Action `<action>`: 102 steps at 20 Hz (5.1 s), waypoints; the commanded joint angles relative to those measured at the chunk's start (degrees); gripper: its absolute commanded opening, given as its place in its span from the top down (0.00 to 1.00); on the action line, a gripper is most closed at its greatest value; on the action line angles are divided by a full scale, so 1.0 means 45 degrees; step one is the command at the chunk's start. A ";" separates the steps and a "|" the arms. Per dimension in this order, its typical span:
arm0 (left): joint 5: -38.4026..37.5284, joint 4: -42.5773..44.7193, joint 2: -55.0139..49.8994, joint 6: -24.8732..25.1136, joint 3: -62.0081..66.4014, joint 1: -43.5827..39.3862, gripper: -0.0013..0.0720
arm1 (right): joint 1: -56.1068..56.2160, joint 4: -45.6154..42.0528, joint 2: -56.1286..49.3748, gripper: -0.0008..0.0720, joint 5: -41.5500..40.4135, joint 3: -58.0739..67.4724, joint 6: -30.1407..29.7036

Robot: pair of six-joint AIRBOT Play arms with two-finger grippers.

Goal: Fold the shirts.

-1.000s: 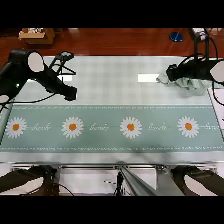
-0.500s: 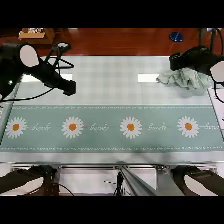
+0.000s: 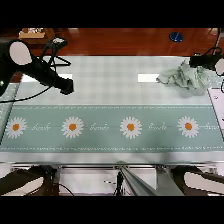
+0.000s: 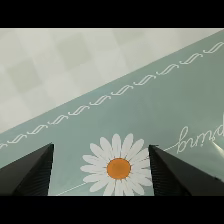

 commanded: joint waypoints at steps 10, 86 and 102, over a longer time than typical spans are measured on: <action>-0.0121 0.0000 0.0034 -0.0005 0.0010 0.0000 0.00 | -0.0500 -0.0753 -0.4391 0.19 0.0631 0.0962 0.0228; 0.5557 -1.4241 -0.4201 0.3672 -0.6368 -0.1666 0.83 | -0.2001 0.5678 0.1161 0.27 1.0248 0.1870 -0.5183; 0.3570 -1.4241 -0.3730 0.3900 -0.6368 -0.1001 0.95 | -0.1171 1.1434 -0.2234 0.26 0.6892 -0.0636 -0.6654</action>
